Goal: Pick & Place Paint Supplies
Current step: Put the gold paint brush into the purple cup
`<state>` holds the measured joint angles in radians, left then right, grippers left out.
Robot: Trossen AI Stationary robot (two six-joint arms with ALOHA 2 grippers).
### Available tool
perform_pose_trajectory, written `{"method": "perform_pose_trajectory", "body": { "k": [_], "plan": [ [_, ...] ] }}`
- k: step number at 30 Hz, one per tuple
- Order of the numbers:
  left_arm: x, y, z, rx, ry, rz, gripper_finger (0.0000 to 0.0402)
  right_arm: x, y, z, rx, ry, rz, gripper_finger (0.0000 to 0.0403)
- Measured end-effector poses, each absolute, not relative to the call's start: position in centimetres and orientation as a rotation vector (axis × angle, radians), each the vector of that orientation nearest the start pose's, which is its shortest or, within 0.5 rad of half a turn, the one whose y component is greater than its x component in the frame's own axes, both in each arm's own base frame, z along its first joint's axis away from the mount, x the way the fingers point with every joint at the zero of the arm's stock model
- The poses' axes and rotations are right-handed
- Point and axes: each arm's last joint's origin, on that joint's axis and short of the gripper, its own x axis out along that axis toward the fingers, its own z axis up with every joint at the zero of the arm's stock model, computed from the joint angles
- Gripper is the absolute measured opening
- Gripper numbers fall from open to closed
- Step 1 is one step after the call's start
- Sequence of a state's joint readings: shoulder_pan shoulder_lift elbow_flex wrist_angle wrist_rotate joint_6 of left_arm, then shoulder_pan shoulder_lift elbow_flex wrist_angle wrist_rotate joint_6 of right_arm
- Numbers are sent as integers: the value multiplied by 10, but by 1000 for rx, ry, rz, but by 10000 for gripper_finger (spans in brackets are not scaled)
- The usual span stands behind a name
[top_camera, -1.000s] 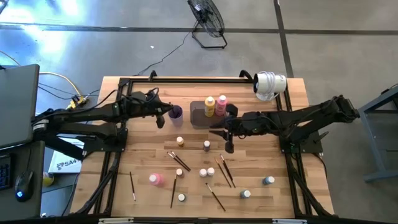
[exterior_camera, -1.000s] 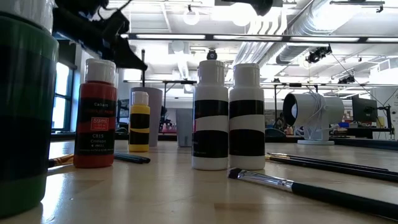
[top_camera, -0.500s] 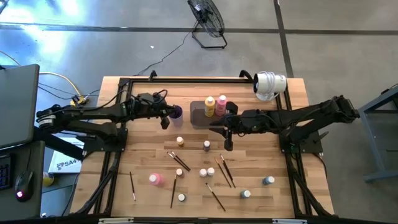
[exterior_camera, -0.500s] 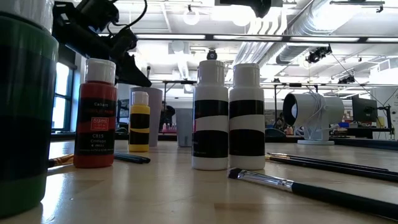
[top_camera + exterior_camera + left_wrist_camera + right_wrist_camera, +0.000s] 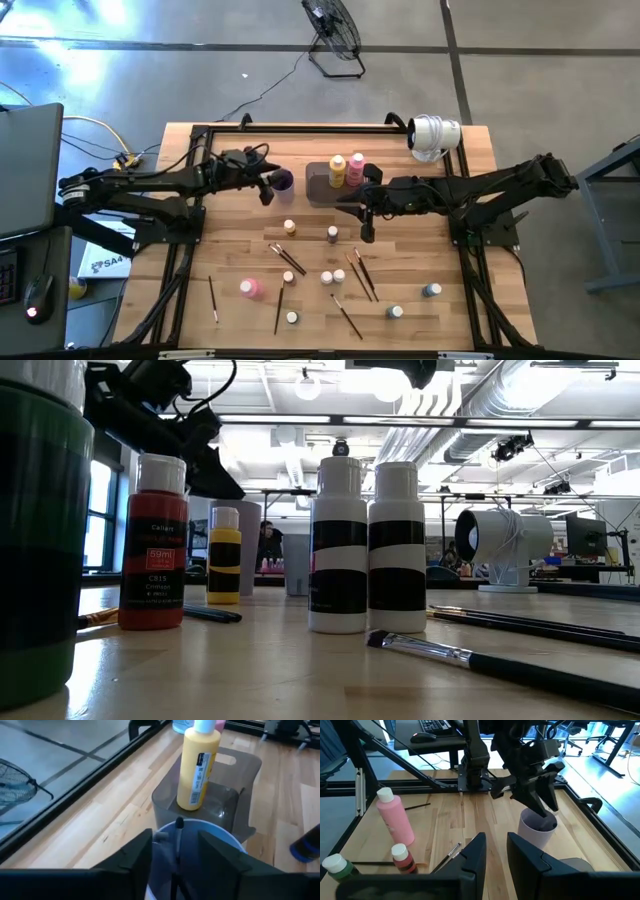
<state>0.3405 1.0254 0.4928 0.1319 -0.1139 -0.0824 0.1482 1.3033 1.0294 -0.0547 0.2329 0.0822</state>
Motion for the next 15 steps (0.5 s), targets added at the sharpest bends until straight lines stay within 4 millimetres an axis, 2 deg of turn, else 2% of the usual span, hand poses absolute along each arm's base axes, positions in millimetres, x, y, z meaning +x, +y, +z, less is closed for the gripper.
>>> {"method": "perform_pose_trajectory", "body": {
  "k": [4,10,12,15],
  "plan": [
    [202,75,241,-108,308,462,170,291,37,319,20,319,-97,68],
    [200,73,283,-47,183,414,156,291,37,318,19,321,-97,68],
    [198,71,290,-49,175,372,148,291,37,318,19,323,-97,68],
    [195,68,290,-61,208,304,129,290,37,318,17,331,-97,68]
  ]
}}
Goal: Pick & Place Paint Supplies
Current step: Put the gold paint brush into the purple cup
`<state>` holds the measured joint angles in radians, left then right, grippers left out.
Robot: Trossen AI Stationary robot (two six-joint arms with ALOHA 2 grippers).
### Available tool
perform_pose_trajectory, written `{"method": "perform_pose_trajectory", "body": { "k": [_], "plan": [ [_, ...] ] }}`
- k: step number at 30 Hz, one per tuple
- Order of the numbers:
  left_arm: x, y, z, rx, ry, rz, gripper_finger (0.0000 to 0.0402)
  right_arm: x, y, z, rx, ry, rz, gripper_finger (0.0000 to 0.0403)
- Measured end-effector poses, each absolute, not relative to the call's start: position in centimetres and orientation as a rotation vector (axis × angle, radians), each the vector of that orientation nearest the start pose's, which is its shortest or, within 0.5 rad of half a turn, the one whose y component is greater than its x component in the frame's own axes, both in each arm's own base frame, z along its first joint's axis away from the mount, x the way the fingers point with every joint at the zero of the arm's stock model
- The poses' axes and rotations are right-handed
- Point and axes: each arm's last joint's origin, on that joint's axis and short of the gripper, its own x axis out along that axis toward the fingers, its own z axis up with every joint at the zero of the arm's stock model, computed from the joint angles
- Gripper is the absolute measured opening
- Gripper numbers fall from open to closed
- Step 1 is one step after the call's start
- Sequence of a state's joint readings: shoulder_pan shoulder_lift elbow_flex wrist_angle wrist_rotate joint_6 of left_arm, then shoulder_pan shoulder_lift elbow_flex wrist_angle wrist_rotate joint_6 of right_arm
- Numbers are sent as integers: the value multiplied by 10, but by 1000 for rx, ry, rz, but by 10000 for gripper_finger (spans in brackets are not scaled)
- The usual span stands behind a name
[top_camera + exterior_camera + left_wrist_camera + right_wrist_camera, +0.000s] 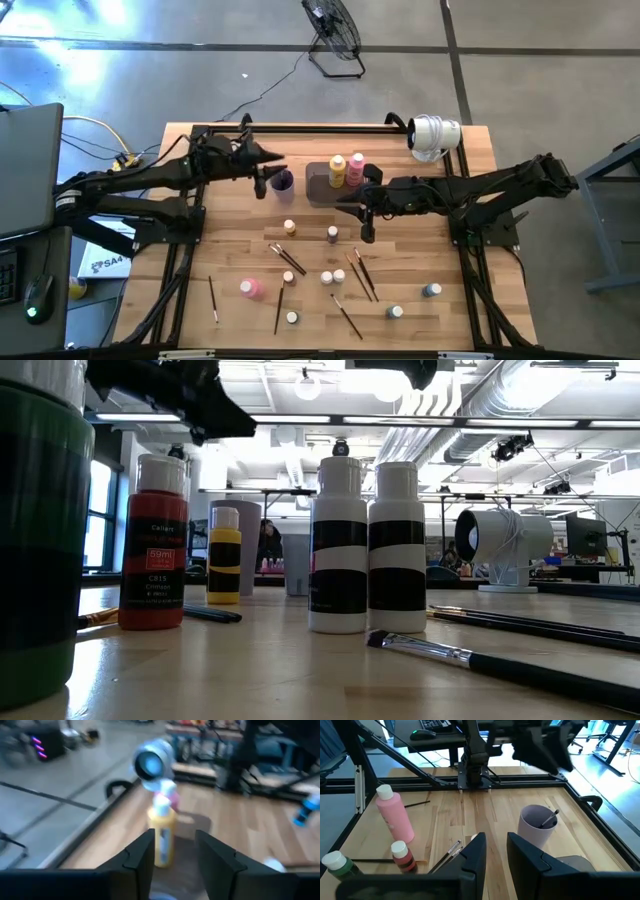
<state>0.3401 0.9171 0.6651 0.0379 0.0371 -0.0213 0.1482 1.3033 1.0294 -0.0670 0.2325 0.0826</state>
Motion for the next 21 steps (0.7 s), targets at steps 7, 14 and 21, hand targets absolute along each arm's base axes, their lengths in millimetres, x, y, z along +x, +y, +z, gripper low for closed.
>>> {"method": "perform_pose_trajectory", "body": {
  "k": [7,14,21],
  "plan": [
    [194,66,279,-90,317,265,61,290,37,317,16,336,-98,68],
    [193,66,276,-97,346,264,14,290,37,317,16,336,-98,68],
    [189,66,267,-112,441,318,8,290,37,317,16,336,-98,68]
  ]
}}
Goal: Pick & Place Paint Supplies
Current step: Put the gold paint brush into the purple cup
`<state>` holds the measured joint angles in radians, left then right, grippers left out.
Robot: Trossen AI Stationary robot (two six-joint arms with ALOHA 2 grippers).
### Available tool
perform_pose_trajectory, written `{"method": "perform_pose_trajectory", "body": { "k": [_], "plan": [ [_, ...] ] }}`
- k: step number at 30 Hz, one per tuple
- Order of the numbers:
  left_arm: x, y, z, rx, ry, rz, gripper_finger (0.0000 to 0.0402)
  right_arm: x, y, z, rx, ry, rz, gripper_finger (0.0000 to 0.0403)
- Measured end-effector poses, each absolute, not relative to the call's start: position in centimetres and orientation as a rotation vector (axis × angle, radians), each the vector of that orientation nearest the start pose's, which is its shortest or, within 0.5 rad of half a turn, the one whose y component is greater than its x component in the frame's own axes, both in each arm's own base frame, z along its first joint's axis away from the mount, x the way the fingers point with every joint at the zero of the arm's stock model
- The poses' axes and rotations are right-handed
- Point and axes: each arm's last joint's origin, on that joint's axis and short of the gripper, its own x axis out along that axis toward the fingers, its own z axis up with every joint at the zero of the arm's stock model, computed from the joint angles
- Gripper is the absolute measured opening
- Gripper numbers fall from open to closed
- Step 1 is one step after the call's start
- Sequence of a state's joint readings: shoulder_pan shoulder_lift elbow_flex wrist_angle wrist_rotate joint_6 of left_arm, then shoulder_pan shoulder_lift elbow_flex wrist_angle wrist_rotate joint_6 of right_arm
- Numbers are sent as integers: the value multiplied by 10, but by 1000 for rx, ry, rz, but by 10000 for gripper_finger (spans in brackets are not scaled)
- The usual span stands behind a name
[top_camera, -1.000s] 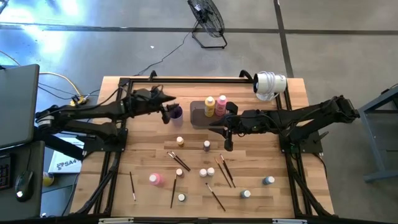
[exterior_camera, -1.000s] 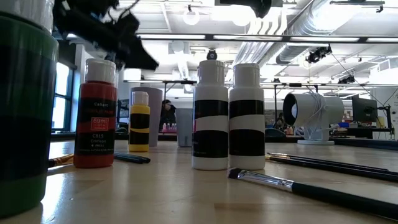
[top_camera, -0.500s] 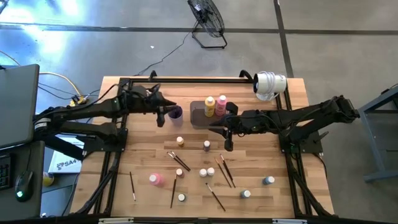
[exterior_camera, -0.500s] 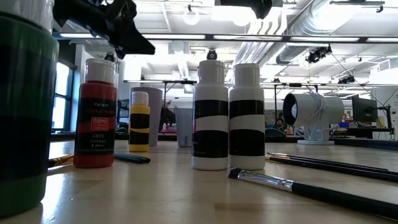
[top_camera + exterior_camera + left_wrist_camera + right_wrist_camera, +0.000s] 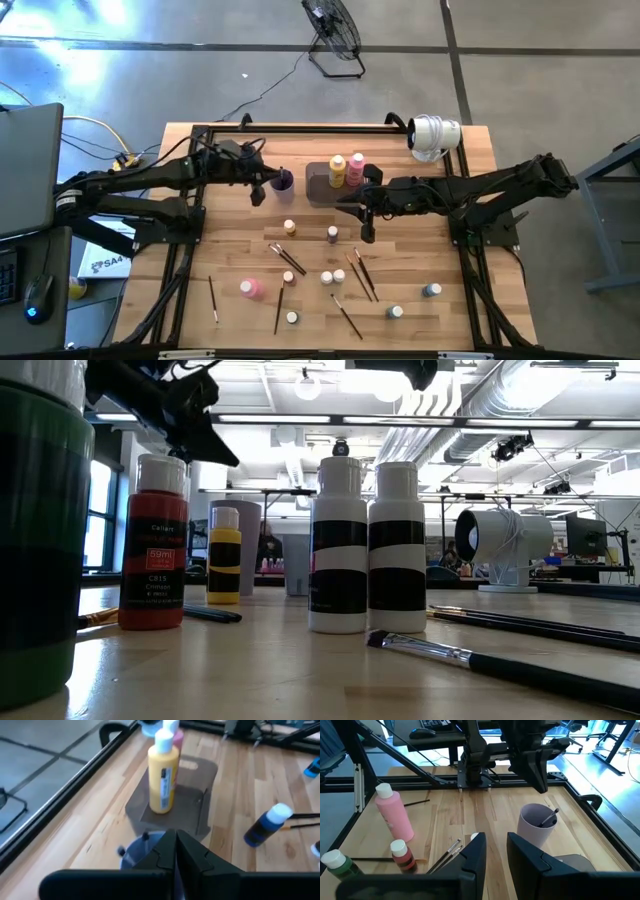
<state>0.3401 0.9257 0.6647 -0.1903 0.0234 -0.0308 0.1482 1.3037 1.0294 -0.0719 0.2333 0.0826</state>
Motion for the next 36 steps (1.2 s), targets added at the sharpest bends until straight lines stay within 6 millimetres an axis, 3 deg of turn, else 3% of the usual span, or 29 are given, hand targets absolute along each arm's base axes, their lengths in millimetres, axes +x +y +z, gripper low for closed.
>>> {"method": "perform_pose_trajectory", "body": {
  "k": [16,24,32,36],
  "plan": [
    [184,58,273,-79,417,246,8,290,37,316,15,343,-98,68],
    [164,44,289,1,323,196,8,289,36,313,10,380,-102,68],
    [145,26,280,25,273,137,8,288,37,311,120,399,-124,68],
    [133,19,274,41,239,150,8,284,35,303,197,472,-220,68]
  ]
}}
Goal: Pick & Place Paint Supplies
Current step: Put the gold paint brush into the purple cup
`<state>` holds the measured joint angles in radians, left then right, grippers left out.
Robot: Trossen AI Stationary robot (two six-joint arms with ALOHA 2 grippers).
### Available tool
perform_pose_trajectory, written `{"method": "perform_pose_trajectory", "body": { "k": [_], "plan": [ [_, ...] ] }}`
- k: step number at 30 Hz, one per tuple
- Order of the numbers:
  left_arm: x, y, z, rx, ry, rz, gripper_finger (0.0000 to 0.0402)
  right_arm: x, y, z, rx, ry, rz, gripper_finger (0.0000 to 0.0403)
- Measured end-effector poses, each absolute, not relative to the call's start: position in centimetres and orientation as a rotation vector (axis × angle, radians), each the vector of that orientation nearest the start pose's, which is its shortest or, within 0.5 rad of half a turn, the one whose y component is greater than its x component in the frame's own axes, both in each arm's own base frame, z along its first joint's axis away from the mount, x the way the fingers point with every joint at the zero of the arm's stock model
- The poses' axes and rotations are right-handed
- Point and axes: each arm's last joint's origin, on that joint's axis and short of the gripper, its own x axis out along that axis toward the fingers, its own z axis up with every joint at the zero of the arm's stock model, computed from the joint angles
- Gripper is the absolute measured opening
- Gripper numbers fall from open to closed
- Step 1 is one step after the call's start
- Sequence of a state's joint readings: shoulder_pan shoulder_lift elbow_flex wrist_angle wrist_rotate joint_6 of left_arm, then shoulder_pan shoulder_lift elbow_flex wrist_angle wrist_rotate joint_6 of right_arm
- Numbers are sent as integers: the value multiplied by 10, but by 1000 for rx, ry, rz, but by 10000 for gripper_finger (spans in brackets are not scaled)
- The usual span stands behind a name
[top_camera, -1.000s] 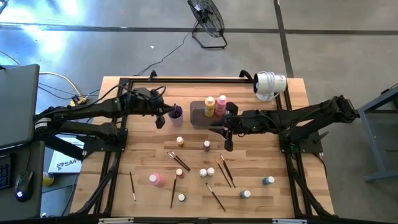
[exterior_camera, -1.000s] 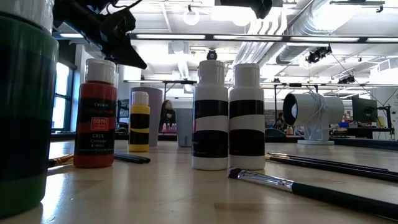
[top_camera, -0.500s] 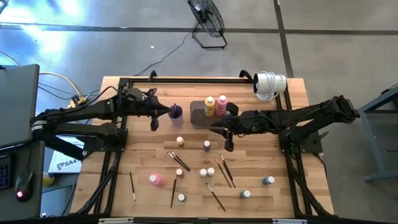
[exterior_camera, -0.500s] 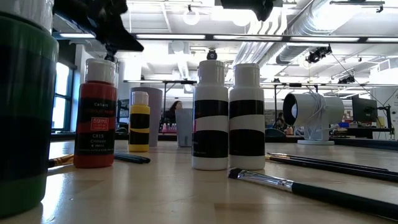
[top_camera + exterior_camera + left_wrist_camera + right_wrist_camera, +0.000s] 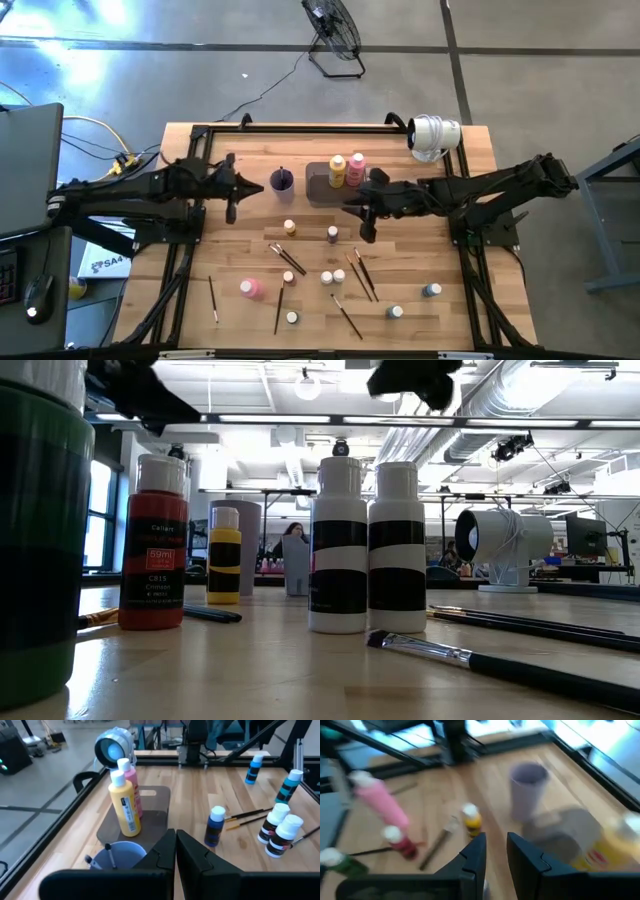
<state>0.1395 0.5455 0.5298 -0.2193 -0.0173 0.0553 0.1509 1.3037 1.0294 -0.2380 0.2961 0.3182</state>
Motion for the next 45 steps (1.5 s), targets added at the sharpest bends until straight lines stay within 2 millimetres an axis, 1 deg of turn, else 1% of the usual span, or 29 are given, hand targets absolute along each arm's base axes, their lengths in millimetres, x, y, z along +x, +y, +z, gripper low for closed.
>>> {"method": "perform_pose_trajectory", "body": {
  "k": [4,7,10,16,21,25,30,33,37,40,45],
  "plan": [
    [123,15,267,35,211,163,8,277,30,293,248,547,-384,64],
    [118,14,262,17,198,165,8,275,29,290,307,562,-438,56],
    [116,13,259,15,193,166,8,277,30,286,336,585,-427,47],
    [117,13,253,14,213,166,8,287,34,268,376,674,-384,27],
    [118,14,251,11,220,166,8,290,35,253,440,748,-447,13],
    [118,14,251,11,221,166,8,287,34,248,502,781,-503,3],
    [118,14,251,11,221,166,8,286,37,247,514,775,-538,2],
    [118,14,251,10,220,166,8,285,41,246,542,771,-544,2],
    [117,14,251,10,223,166,8,286,49,241,530,797,-533,2],
    [117,14,249,8,234,167,8,290,52,234,520,814,-532,2],
    [117,14,249,-9,242,168,8,296,57,213,510,943,-501,2]
  ]
}}
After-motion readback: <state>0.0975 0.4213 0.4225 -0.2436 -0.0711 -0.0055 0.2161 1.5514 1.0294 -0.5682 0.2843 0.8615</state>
